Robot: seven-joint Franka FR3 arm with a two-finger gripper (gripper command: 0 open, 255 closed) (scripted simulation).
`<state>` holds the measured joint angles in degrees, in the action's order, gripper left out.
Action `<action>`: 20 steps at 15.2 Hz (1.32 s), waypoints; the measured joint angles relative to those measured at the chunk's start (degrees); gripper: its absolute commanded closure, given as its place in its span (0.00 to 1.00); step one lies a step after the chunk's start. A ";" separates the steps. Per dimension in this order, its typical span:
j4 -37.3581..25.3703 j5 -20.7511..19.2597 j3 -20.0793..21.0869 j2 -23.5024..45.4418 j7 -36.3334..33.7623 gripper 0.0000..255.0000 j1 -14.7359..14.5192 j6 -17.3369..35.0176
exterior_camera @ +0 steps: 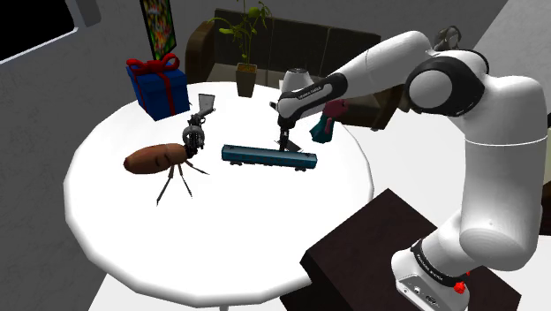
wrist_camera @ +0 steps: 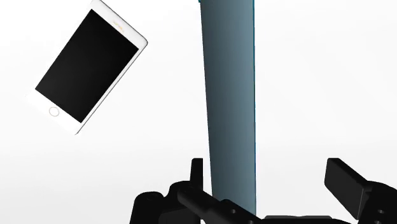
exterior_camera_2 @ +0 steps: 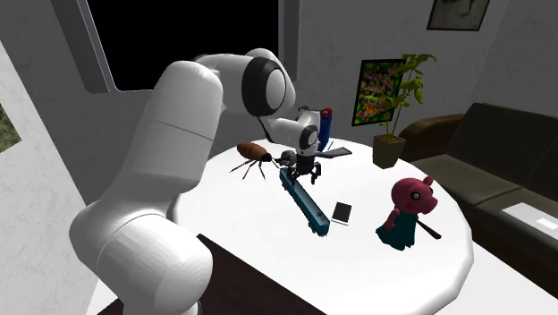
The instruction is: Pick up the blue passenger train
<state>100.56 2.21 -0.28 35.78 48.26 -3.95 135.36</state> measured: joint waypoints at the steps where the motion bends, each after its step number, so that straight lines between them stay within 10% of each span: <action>1: -1.97 -0.20 0.18 2.31 0.67 0.00 0.02 0.07; 11: -10.47 -0.91 0.66 13.51 2.30 0.00 -0.24 1.89; 12: -10.64 -0.91 0.66 13.80 2.29 1.00 -0.25 2.01; 20: -10.80 -0.89 0.66 14.00 2.27 1.00 -0.25 2.04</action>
<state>89.77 1.32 0.38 49.78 50.53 -4.20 137.40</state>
